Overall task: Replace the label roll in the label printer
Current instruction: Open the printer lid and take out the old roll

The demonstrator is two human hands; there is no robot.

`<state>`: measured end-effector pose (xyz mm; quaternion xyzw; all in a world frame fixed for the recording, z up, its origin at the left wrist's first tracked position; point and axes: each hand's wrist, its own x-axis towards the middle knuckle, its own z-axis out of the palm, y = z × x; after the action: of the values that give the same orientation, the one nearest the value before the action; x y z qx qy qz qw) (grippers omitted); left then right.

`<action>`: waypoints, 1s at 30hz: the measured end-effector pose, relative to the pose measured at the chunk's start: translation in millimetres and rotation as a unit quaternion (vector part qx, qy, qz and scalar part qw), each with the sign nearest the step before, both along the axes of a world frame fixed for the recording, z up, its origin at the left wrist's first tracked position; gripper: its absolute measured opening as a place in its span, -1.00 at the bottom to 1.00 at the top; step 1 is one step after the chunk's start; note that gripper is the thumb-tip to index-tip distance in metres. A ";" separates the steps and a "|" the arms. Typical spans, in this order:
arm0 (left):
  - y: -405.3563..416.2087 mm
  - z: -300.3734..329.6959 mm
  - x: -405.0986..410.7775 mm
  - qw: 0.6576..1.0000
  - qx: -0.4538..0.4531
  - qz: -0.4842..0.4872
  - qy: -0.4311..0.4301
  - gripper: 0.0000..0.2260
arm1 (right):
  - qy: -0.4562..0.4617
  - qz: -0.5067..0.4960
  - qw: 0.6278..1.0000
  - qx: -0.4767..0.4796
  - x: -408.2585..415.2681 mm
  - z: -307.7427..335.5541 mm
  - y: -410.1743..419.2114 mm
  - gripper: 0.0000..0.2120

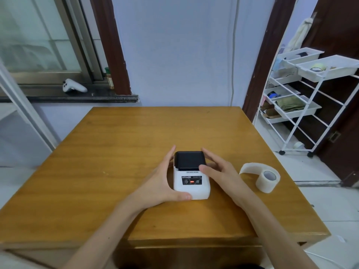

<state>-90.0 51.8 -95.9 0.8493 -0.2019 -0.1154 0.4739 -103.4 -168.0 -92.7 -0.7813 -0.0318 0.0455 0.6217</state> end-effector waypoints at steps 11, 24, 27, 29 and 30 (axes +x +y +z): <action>-0.5 -1.9 0.1 1.000 -0.027 -0.010 -0.003 0.15 | -0.003 -0.108 0.994 0.013 17.4 14.8 18.8 -0.62; -1.4 0.0 -1.3 1.000 -0.022 -0.004 -0.014 0.13 | 0.148 -0.149 0.978 0.001 49.2 40.6 31.9 -0.34; -1.1 -0.4 -1.9 1.000 -0.018 -0.002 -0.015 0.16 | 0.078 -0.168 0.983 -0.002 41.9 31.5 32.6 -0.33; -1.1 -0.6 -2.5 1.000 -0.013 -0.001 -0.019 0.16 | 0.000 -0.203 0.979 0.013 28.9 24.9 31.9 -0.46; -1.3 -0.3 -2.9 1.000 -0.009 0.001 -0.021 0.16 | -0.043 -0.221 0.974 0.018 21.9 21.7 30.2 -0.59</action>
<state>-92.9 50.5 -96.3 0.8473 -0.2122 -0.0956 0.4774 -81.5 -137.8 -71.1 -0.7590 0.1141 -0.1275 0.6282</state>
